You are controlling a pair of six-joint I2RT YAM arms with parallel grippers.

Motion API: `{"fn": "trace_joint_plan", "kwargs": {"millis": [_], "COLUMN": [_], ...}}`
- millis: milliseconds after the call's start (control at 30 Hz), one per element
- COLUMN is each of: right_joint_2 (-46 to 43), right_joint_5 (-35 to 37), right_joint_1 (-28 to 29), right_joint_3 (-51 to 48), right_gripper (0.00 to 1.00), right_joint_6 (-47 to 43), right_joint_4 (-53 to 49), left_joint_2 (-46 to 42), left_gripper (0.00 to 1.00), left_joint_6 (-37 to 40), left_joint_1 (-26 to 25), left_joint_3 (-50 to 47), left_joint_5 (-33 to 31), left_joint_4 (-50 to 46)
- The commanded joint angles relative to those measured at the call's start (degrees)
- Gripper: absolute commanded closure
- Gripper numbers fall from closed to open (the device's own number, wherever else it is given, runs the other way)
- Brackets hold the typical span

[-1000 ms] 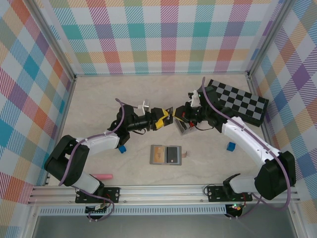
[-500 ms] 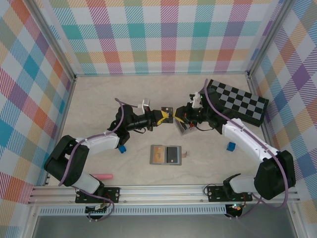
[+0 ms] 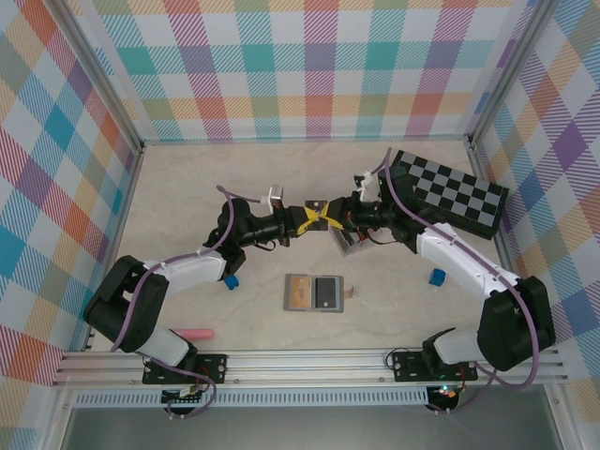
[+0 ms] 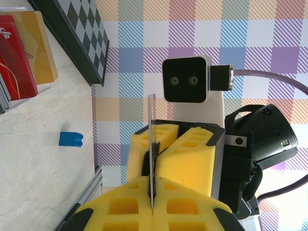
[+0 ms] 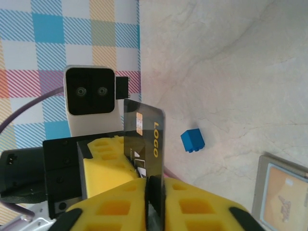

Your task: Put the credit cards into the card holder

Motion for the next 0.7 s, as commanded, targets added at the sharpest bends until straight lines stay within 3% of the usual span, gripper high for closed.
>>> {"fn": "trace_joint_plan", "kwargs": {"millis": [0, 100, 233, 400, 500, 667], "right_joint_2": [-1.0, -3.4, -8.3, -13.7, -13.1, -10.1], "right_joint_5": [1.6, 8.3, 17.5, 29.0, 33.9, 33.8], "right_joint_1": [-0.4, -0.4, 0.8, 5.5, 10.1, 15.7], "right_joint_3": [0.8, 0.8, -3.7, -12.0, -14.7, -19.5], "right_gripper": [0.92, 0.94, 0.94, 0.93, 0.93, 0.94], "right_joint_6": [-3.6, -8.4, -14.6, -18.5, -17.4, -13.3], "right_joint_4": [-4.0, -11.8, -16.3, -18.4, -20.3, -14.1], "left_joint_2": [-1.0, -3.4, -8.6, -12.7, -12.8, -10.6], "left_gripper": [0.86, 0.57, 0.31, 0.22, 0.21, 0.21], "left_joint_6": [1.1, 6.0, 18.5, 30.2, 31.9, 31.8], "left_joint_1": [0.5, 0.5, 0.3, -1.5, -3.2, -5.7], "left_joint_3": [-0.7, -0.8, 0.4, 2.1, 1.1, -0.3], "left_joint_5": [1.0, -0.3, -5.8, -19.0, -21.9, -21.9], "left_joint_4": [-1.3, -11.3, -37.4, -62.6, -67.1, -66.3]}}
